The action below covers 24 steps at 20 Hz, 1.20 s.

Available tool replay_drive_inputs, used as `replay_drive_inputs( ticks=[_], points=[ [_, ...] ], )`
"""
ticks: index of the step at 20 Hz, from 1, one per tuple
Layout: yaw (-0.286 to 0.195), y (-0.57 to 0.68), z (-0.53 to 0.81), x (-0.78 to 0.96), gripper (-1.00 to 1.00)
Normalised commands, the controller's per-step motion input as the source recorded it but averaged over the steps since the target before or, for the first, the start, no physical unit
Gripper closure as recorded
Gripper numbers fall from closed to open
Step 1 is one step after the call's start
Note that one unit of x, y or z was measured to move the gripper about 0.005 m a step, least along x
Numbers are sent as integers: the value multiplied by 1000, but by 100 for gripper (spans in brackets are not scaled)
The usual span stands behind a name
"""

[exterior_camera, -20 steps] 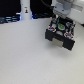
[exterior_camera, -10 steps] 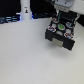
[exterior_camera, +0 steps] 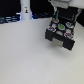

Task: Open the kcup holder, insert the kcup into the holder, and close the kcup holder

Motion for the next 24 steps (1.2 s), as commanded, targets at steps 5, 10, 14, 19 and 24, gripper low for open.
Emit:
replay_drive_inputs(
  ticks=[5,10,14,19,24],
  points=[
    [3,-344,170,719,-100],
    [1,-216,70,798,-100],
    [18,-104,-85,687,-100],
    [72,21,-173,467,-100],
    [189,128,-267,26,-100]
  ],
)
